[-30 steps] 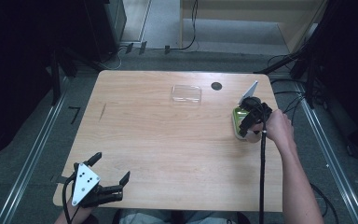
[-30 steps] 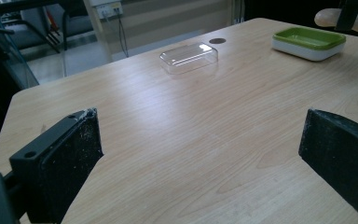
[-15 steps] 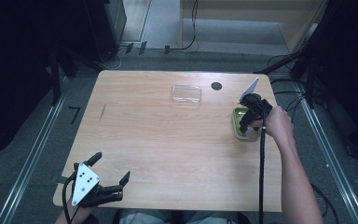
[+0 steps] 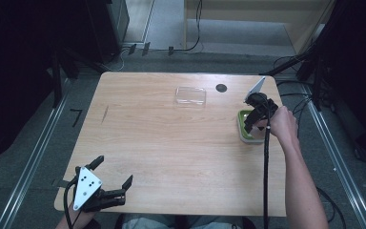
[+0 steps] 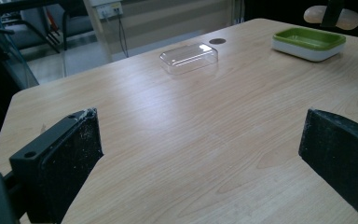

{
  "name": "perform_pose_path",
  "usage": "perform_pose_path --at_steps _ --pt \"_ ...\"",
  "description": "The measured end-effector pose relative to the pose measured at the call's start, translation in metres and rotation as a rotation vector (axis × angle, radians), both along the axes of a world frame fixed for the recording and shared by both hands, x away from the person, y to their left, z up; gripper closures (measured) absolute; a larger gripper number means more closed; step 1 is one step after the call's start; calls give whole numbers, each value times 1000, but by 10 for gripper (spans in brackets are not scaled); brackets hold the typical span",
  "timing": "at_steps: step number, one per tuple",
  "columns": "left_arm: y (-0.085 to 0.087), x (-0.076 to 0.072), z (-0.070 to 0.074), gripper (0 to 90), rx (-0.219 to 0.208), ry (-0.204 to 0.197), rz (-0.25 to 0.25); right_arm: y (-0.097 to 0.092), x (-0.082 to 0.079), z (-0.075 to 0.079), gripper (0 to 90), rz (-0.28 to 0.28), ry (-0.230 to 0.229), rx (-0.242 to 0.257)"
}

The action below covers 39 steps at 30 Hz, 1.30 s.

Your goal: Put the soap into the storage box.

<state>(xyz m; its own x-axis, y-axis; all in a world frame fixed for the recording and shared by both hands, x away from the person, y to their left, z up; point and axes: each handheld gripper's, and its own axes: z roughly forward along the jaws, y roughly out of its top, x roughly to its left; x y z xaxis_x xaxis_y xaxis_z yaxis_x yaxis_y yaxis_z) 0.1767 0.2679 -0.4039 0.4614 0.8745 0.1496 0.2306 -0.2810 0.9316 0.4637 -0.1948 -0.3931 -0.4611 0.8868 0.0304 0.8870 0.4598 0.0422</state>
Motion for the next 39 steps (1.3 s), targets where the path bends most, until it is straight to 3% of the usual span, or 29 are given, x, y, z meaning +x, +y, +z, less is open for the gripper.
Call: perform_pose_path --at_steps 39 --pt "0 0 0 0 -2 0 -2 -12 25 -28 334 -140 -36 45"
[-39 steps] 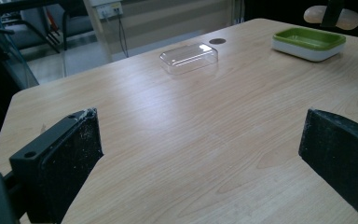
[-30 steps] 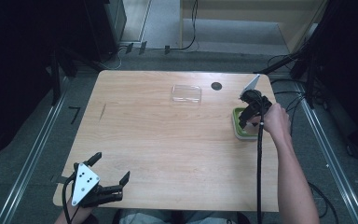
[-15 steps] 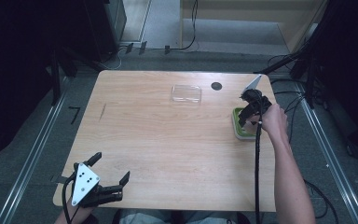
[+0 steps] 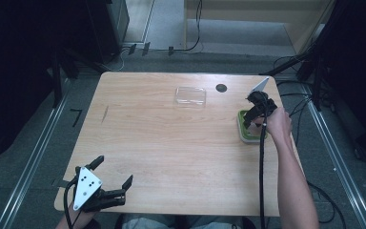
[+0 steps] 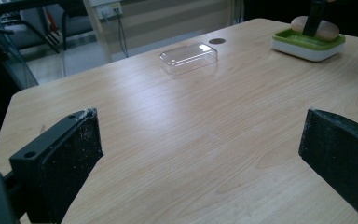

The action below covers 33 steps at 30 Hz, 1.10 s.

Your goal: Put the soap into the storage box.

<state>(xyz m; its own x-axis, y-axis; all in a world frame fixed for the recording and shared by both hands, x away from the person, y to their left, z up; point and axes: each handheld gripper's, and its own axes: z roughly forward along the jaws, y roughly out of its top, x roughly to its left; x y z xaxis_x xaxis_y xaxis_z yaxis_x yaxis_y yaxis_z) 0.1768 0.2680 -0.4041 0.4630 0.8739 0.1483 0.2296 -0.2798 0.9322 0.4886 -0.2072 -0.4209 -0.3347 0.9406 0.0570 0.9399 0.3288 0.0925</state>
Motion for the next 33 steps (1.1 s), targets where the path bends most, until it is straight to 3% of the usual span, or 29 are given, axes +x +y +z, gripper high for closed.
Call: perform_pose_path --at_steps 33 --pt "0 0 0 0 -1 0 -1 -4 11 -26 333 -103 -1 13"
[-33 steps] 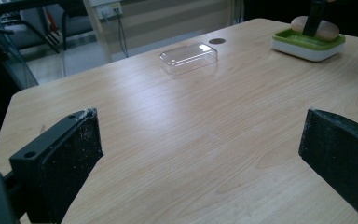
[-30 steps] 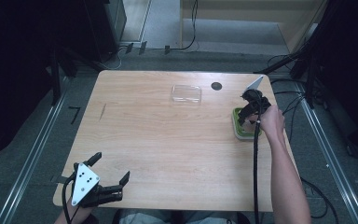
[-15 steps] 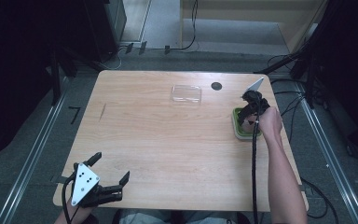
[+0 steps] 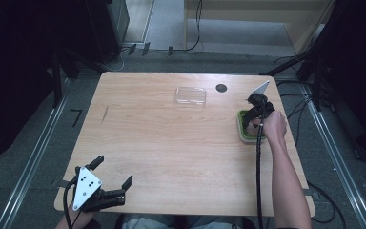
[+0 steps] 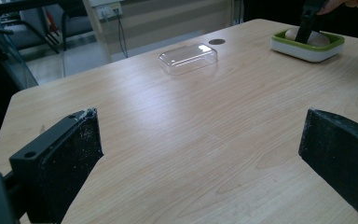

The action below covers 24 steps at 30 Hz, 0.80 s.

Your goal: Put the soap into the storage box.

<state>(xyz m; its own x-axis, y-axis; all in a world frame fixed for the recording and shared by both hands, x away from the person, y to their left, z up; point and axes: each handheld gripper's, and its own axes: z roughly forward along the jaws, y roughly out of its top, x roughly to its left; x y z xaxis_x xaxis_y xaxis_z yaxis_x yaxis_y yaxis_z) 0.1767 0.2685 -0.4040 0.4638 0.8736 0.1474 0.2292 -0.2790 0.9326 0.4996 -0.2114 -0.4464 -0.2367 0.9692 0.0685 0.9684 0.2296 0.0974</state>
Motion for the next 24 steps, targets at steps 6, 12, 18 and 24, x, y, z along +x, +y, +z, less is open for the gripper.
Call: perform_pose_path --at_steps 6,12,18,24 --pt "0 0 0 0 1 0 -1 1 0 0 332 -6 -3 -3" --pt "0 0 0 0 1 0 -1 2 0 0 332 -11 -5 -9" --pt "0 0 0 0 -2 -1 -1 2 1 0 332 -16 0 -10" --pt "0 0 0 0 -1 -1 -3 3 1 0 330 -16 0 -13"
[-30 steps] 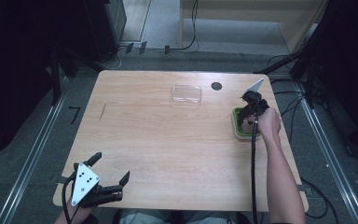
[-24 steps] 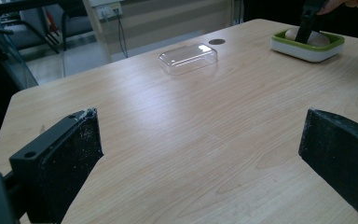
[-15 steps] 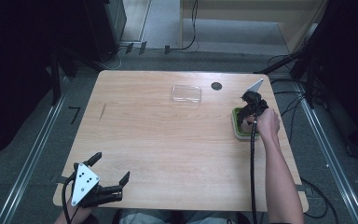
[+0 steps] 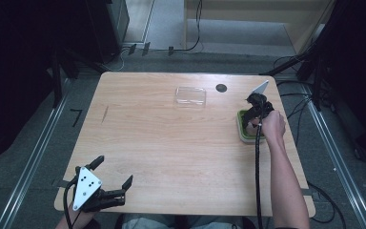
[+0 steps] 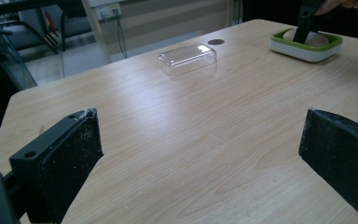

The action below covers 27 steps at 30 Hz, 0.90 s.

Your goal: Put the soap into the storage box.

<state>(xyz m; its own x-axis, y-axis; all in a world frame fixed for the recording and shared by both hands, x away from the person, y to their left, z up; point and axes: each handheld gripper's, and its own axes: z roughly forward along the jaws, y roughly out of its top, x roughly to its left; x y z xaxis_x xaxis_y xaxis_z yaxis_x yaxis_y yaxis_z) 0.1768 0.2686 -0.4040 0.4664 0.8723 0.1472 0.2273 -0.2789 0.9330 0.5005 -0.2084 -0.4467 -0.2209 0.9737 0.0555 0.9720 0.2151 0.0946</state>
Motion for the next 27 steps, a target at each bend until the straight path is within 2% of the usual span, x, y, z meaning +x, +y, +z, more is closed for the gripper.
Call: perform_pose_path --at_steps 6,12,18,22,27 --pt "0 0 0 0 3 -1 0 1 0 0 325 1 2 -4" --pt "0 -1 0 0 3 -1 1 3 -1 6 277 6 -5 -7" --pt "0 -1 0 0 4 -1 -2 10 -6 15 222 40 -2 -3" --pt "0 -1 0 0 4 0 2 15 -12 23 142 77 -2 16" --pt "0 -2 0 0 4 0 0 25 -23 33 105 139 -14 34"
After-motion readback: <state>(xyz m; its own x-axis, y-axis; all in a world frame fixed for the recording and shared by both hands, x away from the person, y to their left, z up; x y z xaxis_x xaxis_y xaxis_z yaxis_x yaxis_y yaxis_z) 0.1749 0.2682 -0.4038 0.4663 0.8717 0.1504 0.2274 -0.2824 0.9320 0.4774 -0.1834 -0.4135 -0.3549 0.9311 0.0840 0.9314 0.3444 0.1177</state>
